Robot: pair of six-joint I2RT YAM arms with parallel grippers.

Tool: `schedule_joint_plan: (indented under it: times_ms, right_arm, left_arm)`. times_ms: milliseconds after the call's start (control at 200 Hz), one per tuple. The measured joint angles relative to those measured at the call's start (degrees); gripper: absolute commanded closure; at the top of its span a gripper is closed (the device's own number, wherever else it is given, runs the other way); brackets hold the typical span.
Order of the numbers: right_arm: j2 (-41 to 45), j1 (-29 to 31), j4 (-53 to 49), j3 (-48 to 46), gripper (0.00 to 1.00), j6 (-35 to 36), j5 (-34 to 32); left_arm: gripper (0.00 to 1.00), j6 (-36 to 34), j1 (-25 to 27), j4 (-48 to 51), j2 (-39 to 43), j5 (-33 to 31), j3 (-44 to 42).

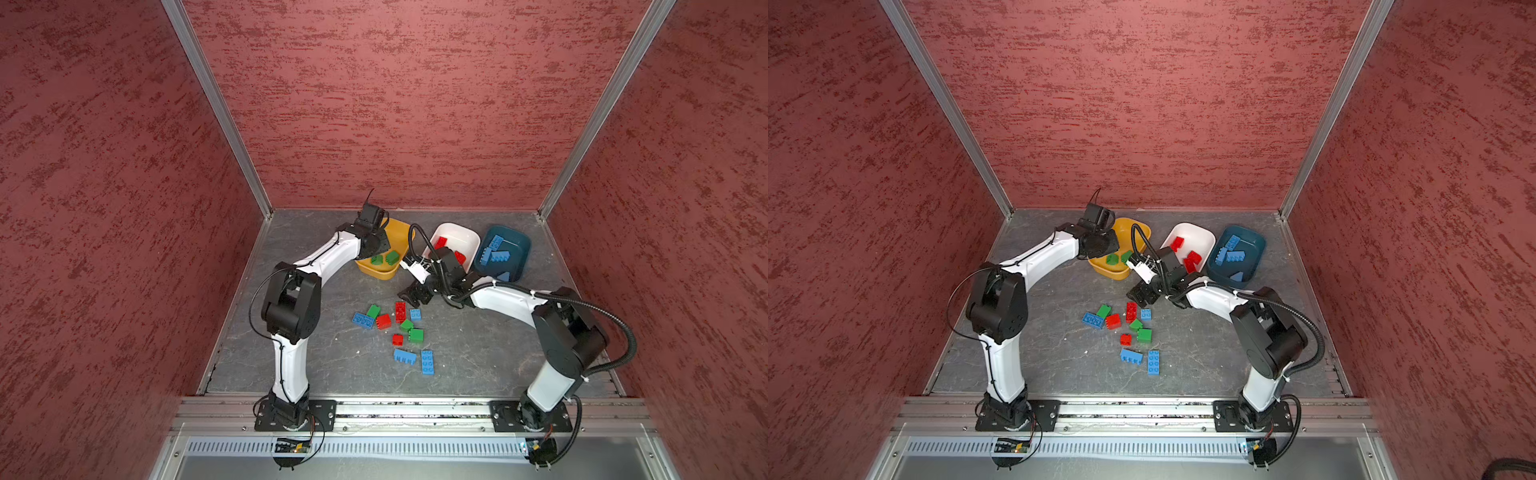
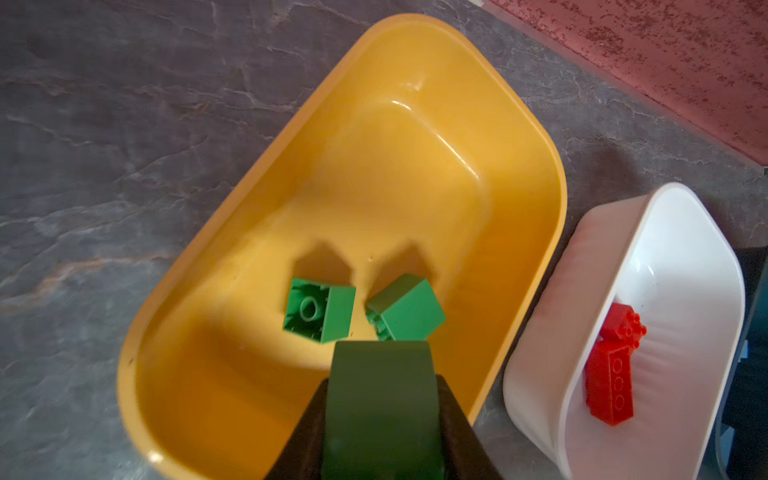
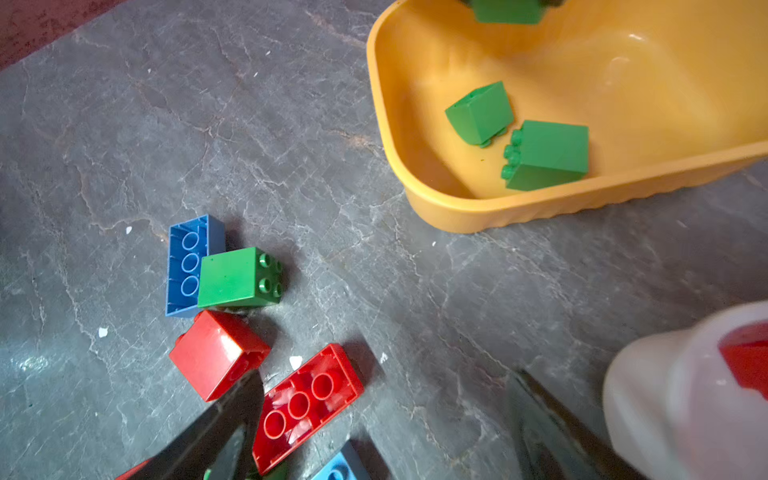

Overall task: Sort the legos into containers by color
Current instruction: 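Open the left gripper over the yellow bin while the right lowers over the pile, then grasp a red 2x3 brick at the pile with the right gripper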

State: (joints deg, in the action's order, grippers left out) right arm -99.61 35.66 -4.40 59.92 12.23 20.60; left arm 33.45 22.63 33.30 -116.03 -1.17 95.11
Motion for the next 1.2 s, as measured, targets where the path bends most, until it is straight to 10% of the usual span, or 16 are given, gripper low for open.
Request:
schedule_joint_plan:
  times_ms: [446,621,1202]
  right_arm:
    - [-4.8,3.2,-11.4,4.5,0.08,12.3,1.2]
    - [-5.4,4.4,-15.4,5.0,0.08,15.9,3.5]
    - [-10.5,7.9,-18.7,9.9,0.11,23.5,-4.1]
  left_arm:
    - [0.65,0.6,-4.2,0.7,-18.5,10.6,21.7]
    - [0.41,1.0,-4.2,2.7,-20.4,14.3,26.0]
    - [0.15,0.6,-4.1,-2.8,-0.7,15.9,4.7]
